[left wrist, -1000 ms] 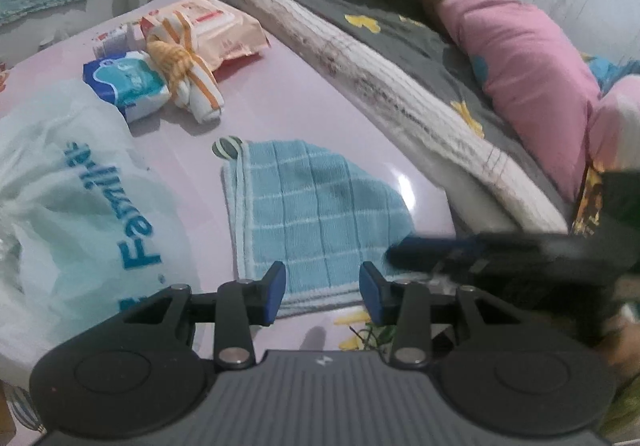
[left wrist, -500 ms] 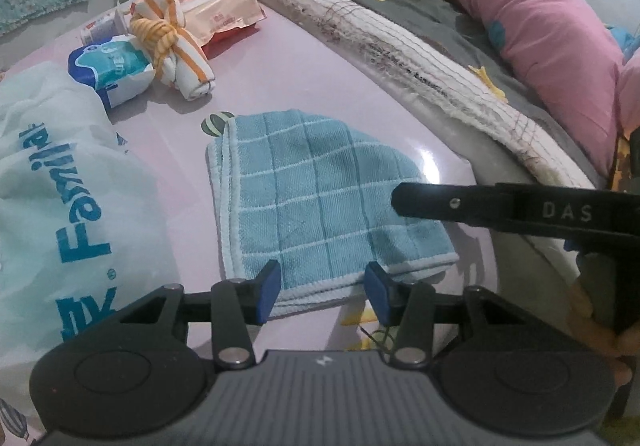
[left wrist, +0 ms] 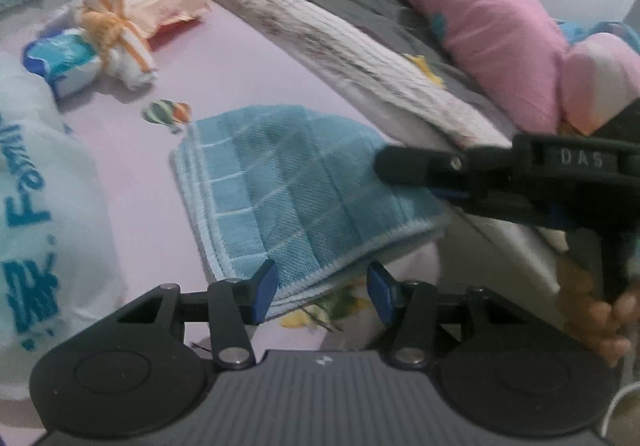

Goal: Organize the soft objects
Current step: 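Grasp the edge of the blue checkered towel with the right gripper, then close the left gripper on the blue towel beside the right gripper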

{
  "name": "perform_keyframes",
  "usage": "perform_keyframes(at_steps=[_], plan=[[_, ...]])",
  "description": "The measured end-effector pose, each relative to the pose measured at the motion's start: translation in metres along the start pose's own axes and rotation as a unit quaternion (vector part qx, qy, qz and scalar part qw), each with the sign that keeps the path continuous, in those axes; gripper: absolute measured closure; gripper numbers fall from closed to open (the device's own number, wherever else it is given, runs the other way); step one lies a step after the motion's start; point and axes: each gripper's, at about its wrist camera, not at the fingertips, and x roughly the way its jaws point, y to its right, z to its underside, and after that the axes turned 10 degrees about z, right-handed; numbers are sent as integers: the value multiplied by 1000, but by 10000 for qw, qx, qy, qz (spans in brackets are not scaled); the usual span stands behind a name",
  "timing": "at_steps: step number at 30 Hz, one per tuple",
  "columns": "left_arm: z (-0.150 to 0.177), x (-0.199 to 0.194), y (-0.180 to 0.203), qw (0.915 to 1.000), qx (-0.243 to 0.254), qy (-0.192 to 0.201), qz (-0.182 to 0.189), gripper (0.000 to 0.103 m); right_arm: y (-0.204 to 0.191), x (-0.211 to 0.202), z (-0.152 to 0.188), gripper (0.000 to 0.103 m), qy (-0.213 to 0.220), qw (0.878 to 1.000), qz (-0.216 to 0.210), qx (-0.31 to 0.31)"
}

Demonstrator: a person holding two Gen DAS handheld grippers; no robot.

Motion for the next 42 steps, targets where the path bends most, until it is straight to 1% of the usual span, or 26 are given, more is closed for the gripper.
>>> perform_keyframes(at_steps=[4, 8, 11, 14, 17, 18, 20, 23, 26, 29, 31, 33, 34, 35, 36, 38, 39, 40, 41, 42], plan=[[6, -3, -2, 9996, -100, 35, 259, 53, -13, 10, -4, 92, -186, 9995, -170, -178], [8, -7, -8, 9985, -251, 45, 474, 52, -28, 38, -9, 92, -653, 9964, -287, -462], [12, -12, -11, 9981, -286, 77, 538, 51, -37, 61, -10, 92, -1041, 9922, -217, -654], [15, -17, -12, 9983, -264, 64, 525, 51, -42, 81, -9, 91, -1400, 9868, -65, -813], [19, -25, -13, 9983, -271, 11, 522, 50, -39, 96, -8, 91, -1642, 9826, 144, -860], [20, -28, -14, 9983, -278, 7, 504, 49, -37, 100, -7, 91, -1685, 9822, 126, -819], [23, -37, -14, 9989, -263, 76, 388, 49, -34, 100, -6, 92, -1697, 9825, 86, -767], [23, -49, -11, 9992, -196, 282, 192, 49, -32, 95, -3, 92, -1682, 9830, 99, -729], [19, -54, -12, 9989, -198, 433, 28, 45, -27, 91, -1, 92, -1702, 9834, 56, -626], [14, -44, -13, 9988, -256, 334, -240, 45, -22, 88, 0, 91, -1720, 9839, -7, -493], [12, -34, -17, 9984, -292, 283, -402, 48, -19, 87, -1, 91, -1714, 9845, -61, -376], [11, -27, -22, 9978, -396, 217, -478, 51, -16, 85, -1, 90, -1719, 9847, -119, -261], [10, -24, -25, 9975, -474, 198, -494, 54, -15, 84, -1, 88, -1716, 9848, -150, -205], [11, -23, -27, 9972, -542, 175, -489, 58, -14, 82, -2, 84, -1701, 9851, -188, -167], [11, -22, -29, 9970, -589, 186, -457, 59, -14, 79, -3, 81, -1679, 9854, -202, -170], [11, -22, -28, 9970, -577, 196, -480, 60, -17, 69, -6, 71, -1561, 9872, -196, -269], [11, -22, -28, 9969, -572, 182, -499, 60, -20, 64, -9, 66, -1464, 9885, -159, -352], [11, -22, -28, 9968, -587, 170, -507, 60, -22, 58, -13, 56, -1347, 9899, -90, -440], [11, -22, -29, 9967, -613, 159, -510, 60, -24, 52, -17, 52, -1181, 9915, 4, -540], [11, -22, -28, 9966, -633, 153, -513, 60, -26, 47, -22, 52, -1043, 9928, 63, -594]])
